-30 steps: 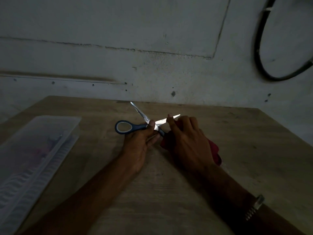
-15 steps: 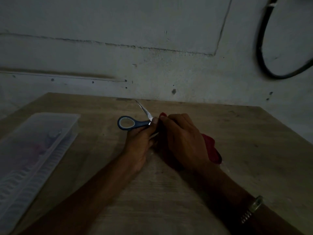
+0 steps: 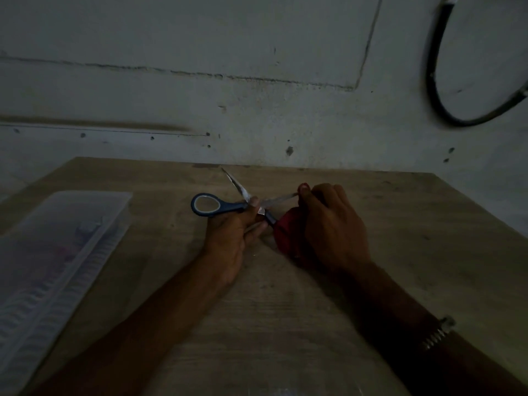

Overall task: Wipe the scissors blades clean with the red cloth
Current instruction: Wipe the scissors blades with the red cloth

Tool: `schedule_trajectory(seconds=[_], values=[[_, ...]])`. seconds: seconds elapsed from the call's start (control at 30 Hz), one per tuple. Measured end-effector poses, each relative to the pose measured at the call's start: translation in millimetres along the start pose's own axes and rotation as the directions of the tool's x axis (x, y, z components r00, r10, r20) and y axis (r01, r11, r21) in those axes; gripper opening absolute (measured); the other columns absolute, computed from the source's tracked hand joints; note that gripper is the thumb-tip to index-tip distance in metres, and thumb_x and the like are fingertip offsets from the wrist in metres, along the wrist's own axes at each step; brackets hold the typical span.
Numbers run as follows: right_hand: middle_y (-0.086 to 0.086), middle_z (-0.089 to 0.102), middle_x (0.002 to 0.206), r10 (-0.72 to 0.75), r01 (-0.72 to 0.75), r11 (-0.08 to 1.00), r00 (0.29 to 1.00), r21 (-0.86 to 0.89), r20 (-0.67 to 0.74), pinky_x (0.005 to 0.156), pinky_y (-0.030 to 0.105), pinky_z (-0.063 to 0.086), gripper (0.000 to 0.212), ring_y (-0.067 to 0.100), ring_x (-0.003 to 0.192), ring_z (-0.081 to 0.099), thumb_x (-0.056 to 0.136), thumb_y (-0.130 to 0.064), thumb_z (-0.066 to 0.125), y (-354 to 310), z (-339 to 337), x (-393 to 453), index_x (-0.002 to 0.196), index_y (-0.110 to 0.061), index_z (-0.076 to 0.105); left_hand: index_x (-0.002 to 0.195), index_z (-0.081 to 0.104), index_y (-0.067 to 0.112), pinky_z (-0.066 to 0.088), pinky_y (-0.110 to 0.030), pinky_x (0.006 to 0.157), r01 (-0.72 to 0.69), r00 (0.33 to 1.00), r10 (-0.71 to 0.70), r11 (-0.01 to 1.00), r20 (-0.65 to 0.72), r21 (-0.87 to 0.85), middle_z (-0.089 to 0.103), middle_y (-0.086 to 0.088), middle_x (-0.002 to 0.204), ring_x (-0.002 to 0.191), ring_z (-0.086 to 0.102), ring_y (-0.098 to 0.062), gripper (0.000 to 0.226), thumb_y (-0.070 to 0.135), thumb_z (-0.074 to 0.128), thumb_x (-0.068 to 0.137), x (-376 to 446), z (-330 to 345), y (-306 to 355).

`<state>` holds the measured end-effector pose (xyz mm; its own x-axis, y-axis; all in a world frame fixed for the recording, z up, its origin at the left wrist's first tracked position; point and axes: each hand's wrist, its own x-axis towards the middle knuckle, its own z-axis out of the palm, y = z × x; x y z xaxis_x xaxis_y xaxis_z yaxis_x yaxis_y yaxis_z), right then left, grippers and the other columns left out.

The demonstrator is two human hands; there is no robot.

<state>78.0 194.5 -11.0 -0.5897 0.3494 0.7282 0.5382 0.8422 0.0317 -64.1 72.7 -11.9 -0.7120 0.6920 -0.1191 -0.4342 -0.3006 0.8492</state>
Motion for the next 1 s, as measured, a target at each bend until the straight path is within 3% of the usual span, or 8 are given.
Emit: schedule_trajectory(seconds=[0.1, 0.23, 0.37, 0.5, 0.63, 0.77, 0.9, 1.0], values=[[0.014, 0.066, 0.119, -0.087, 0.092, 0.992, 0.994, 0.087, -0.059, 0.075, 0.035, 0.054, 0.053, 0.028, 0.104, 0.059, 0.090, -0.014, 0.076, -17, -7, -2, 0.139, -0.001, 0.063, 0.102, 0.074, 0.008, 0.062, -0.034, 0.083, -0.019, 1.000, 0.019, 1.000, 0.003, 0.010, 0.079, -0.009, 0.106, 0.097, 0.077, -0.019, 0.012, 0.015, 0.070, 0.092, -2, 3, -1], [0.009, 0.063, 0.123, -0.207, 0.193, 0.963, 0.977, 0.188, 0.056, 0.079, 0.035, 0.054, 0.063, 0.025, 0.108, 0.057, 0.092, -0.045, 0.058, -39, -9, 1, 0.143, -0.007, 0.060, 0.108, 0.074, 0.006, 0.059, -0.036, 0.088, -0.015, 0.999, 0.017, 1.000, 0.050, -0.025, 0.079, -0.008, 0.108, 0.103, 0.076, -0.021, 0.020, 0.017, 0.069, 0.092, -6, 3, 0], [0.012, 0.062, 0.126, -0.203, 0.197, 0.978, 0.974, 0.070, 0.095, 0.079, 0.041, 0.058, 0.073, 0.030, 0.112, 0.059, 0.084, -0.041, 0.081, -34, -8, -1, 0.146, -0.009, 0.057, 0.108, 0.072, 0.008, 0.058, -0.035, 0.086, 0.030, 0.997, -0.026, 0.999, 0.078, -0.042, 0.079, -0.008, 0.109, 0.104, 0.075, -0.021, 0.017, 0.015, 0.067, 0.094, -5, 0, 4], [0.014, 0.063, 0.127, -0.199, 0.195, 0.979, 0.978, 0.062, 0.066, 0.077, 0.042, 0.060, 0.081, 0.034, 0.115, 0.059, 0.079, -0.039, 0.087, -31, -5, -2, 0.147, -0.008, 0.056, 0.109, 0.072, 0.008, 0.058, -0.032, 0.083, 0.066, 0.993, -0.056, 0.993, 0.104, -0.096, 0.078, -0.008, 0.112, 0.103, 0.075, -0.019, 0.017, 0.014, 0.065, 0.095, -4, 1, 6], [0.011, 0.064, 0.124, -0.097, 0.095, 0.994, 0.994, 0.044, 0.047, 0.068, 0.033, 0.055, 0.076, 0.029, 0.111, 0.061, 0.080, -0.041, 0.088, -20, -4, 1, 0.143, -0.010, 0.061, 0.110, 0.070, 0.003, 0.060, -0.029, 0.077, 0.086, 0.989, -0.071, 0.990, 0.126, -0.112, 0.080, -0.009, 0.104, 0.091, 0.078, -0.015, 0.017, 0.010, 0.061, 0.097, -3, 1, 9], [0.007, 0.061, 0.122, 0.041, -0.048, 0.998, 0.989, 0.044, 0.145, 0.068, 0.036, 0.054, 0.054, 0.026, 0.110, 0.058, 0.094, -0.026, 0.068, -4, -5, 6, 0.146, -0.016, 0.057, 0.106, 0.070, 0.005, 0.061, -0.026, 0.070, 0.018, 0.999, -0.017, 1.000, 0.040, -0.018, 0.077, -0.009, 0.106, 0.089, 0.076, -0.015, 0.015, 0.011, 0.067, 0.093, -1, 3, 6], [0.003, 0.061, 0.112, 0.269, -0.292, 0.940, 0.952, 0.177, 0.144, 0.073, 0.031, 0.046, 0.030, 0.020, 0.094, 0.059, 0.099, -0.020, 0.063, 6, -13, 9, 0.129, -0.021, 0.069, 0.103, 0.073, 0.007, 0.061, -0.026, 0.071, -0.105, 0.994, 0.105, 0.990, 0.001, 0.093, 0.080, -0.004, 0.093, 0.088, 0.077, -0.016, 0.017, 0.020, 0.069, 0.094, 3, 1, 8], [-0.005, 0.061, 0.104, 0.337, -0.347, 0.893, 0.938, 0.286, 0.085, 0.073, 0.028, 0.047, 0.021, 0.014, 0.084, 0.060, 0.101, -0.022, 0.060, 10, -16, 9, 0.116, -0.027, 0.073, 0.104, 0.074, 0.006, 0.061, -0.028, 0.068, -0.176, 0.984, 0.178, 0.967, 0.001, 0.186, 0.079, -0.005, 0.093, 0.089, 0.076, -0.019, 0.023, 0.026, 0.066, 0.097, 7, -4, 18]])
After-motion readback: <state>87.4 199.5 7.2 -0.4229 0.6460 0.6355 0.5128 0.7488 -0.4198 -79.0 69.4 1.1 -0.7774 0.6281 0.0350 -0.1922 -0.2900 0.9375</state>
